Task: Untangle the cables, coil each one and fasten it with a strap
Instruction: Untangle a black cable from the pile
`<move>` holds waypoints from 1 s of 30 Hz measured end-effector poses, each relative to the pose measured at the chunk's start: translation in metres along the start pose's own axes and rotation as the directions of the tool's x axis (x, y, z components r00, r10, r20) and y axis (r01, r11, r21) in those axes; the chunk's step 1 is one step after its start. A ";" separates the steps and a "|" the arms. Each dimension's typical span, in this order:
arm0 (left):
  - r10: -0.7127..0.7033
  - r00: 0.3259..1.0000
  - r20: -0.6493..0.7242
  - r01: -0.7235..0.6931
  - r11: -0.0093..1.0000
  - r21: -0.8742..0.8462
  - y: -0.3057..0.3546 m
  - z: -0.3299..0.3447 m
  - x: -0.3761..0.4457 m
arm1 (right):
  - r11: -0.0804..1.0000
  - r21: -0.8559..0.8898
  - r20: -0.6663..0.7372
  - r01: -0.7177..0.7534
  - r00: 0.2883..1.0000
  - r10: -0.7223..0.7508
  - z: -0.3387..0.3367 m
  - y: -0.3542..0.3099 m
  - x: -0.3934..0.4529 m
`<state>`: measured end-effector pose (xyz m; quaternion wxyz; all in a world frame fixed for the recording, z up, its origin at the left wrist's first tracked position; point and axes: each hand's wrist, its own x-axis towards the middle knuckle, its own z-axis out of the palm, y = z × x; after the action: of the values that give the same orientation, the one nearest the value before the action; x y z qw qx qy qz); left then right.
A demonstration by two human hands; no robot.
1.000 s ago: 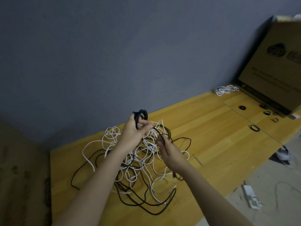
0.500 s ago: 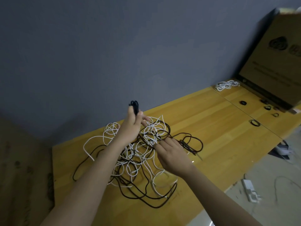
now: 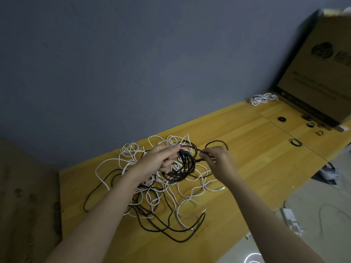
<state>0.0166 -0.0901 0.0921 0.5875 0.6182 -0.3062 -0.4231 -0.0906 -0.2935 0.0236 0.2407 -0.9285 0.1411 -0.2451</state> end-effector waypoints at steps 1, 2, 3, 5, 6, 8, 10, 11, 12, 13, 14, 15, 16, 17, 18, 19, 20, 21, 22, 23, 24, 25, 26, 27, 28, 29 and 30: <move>0.018 1.000 -0.019 -0.020 0.996 -0.089 0.002 0.000 0.002 | 1.000 -0.016 0.016 0.021 1.000 -0.021 0.005 0.001 -0.006; 0.031 0.999 -0.044 -0.038 0.987 -0.159 0.003 0.001 0.004 | 0.999 -0.028 0.036 0.030 0.999 -0.029 0.010 0.000 -0.011; 0.044 0.997 -0.070 -0.058 0.974 -0.218 0.005 0.003 0.007 | 0.999 -0.032 0.054 0.030 0.998 -0.029 0.015 -0.002 -0.016; 0.050 0.989 -0.137 -0.099 0.919 -0.382 0.008 0.010 0.013 | 0.997 -0.060 0.087 0.057 0.995 -0.051 0.024 -0.011 -0.025; 0.039 0.982 -0.183 -0.124 0.870 -0.477 0.009 0.013 0.016 | 0.991 -0.100 0.104 0.087 0.992 -0.076 0.029 -0.015 -0.029; 0.027 0.952 -0.304 -0.200 0.808 -0.555 0.007 0.017 0.024 | 0.979 -0.161 0.111 0.126 0.988 -0.109 0.038 -0.024 -0.037; 0.073 0.897 -0.436 -0.286 0.849 -0.444 0.001 0.019 0.032 | 0.969 -0.179 0.094 0.172 0.983 -0.157 0.046 -0.029 -0.043; 0.117 0.864 -0.489 -0.309 0.892 -0.331 -0.004 0.021 0.036 | 0.963 -0.175 0.079 0.204 0.978 -0.193 0.049 -0.029 -0.045; 0.171 0.835 -0.523 -0.304 0.936 -0.179 -0.010 0.022 0.038 | 0.958 -0.165 0.068 0.236 0.971 -0.227 0.050 -0.030 -0.047; 0.233 0.818 -0.527 -0.274 0.962 -0.001 -0.015 0.023 0.039 | 0.949 -0.158 0.049 0.273 0.962 -0.269 0.051 -0.029 -0.048; 0.293 0.815 -0.500 -0.230 0.955 0.185 -0.022 0.022 0.040 | 0.937 -0.152 0.032 0.314 0.949 -0.313 0.051 -0.029 -0.048; 0.344 0.823 -0.452 -0.183 0.914 0.362 -0.029 0.020 0.041 | 0.926 -0.144 0.021 0.350 0.936 -0.351 0.049 -0.028 -0.046; 0.362 0.845 -0.393 -0.121 0.847 0.518 -0.036 0.016 0.041 | 0.918 -0.133 0.011 0.374 0.926 -0.376 0.045 -0.027 -0.044; 0.341 0.880 -0.331 -0.049 0.758 0.650 -0.039 0.011 0.041 | 0.912 -0.132 -0.003 0.387 0.920 -0.391 0.041 -0.026 -0.041; 0.287 0.918 -0.272 0.019 0.653 0.757 -0.041 0.007 0.041 | 0.909 -0.143 -0.015 0.392 0.917 -0.398 0.037 -0.024 -0.038; 0.217 0.951 -0.220 0.067 0.550 0.833 -0.042 0.004 0.041 | 0.903 -0.162 -0.022 0.399 0.913 -0.407 0.034 -0.022 -0.036; 0.140 0.974 -0.179 0.096 0.461 0.882 -0.040 0.004 0.040 | 0.895 -0.183 -0.019 0.406 0.909 -0.416 0.032 -0.020 -0.034; 0.068 0.986 -0.151 0.113 0.393 0.913 -0.038 0.006 0.040 | 0.885 -0.207 -0.012 0.418 0.903 -0.429 0.032 -0.018 -0.033; 0.008 0.991 -0.135 0.124 0.348 0.929 -0.035 0.010 0.040 | 0.873 -0.227 0.001 0.431 0.897 -0.442 0.033 -0.017 -0.033; -0.047 0.990 -0.129 0.138 0.325 0.936 -0.032 0.012 0.041 | 0.866 -0.246 0.002 0.436 0.893 -0.449 0.034 -0.016 -0.033; -0.103 0.986 -0.128 0.155 0.329 0.931 -0.030 0.014 0.042 | 0.865 -0.256 -0.007 0.431 0.894 -0.448 0.036 -0.015 -0.033; -0.162 0.979 -0.125 0.177 0.358 0.917 -0.029 0.013 0.043 | 0.871 -0.261 -0.031 0.417 0.898 -0.440 0.036 -0.015 -0.033; -0.218 0.969 -0.114 0.194 0.393 0.899 -0.029 0.011 0.043 | 0.881 -0.258 -0.060 0.396 0.904 -0.424 0.035 -0.015 -0.032; -0.258 0.962 -0.093 0.198 0.417 0.887 -0.029 0.008 0.043 | 0.893 -0.247 -0.087 0.376 0.909 -0.407 0.034 -0.015 -0.031; -0.274 0.959 -0.076 0.192 0.425 0.885 -0.031 0.006 0.043 | 0.909 -0.224 -0.111 0.352 0.917 -0.383 0.032 -0.016 -0.030; -0.265 0.962 -0.070 0.182 0.427 0.886 -0.033 0.003 0.042 | 0.923 -0.204 -0.128 0.327 0.926 -0.357 0.030 -0.016 -0.029; -0.235 0.969 -0.072 0.172 0.437 0.883 -0.034 0.001 0.041 | 0.933 -0.191 -0.132 0.306 0.934 -0.333 0.028 -0.015 -0.029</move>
<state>0.0301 -0.1226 0.0516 0.1182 0.8511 -0.4216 -0.2898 -0.0977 -0.2596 -0.0016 0.1064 -0.9328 0.0270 -0.3432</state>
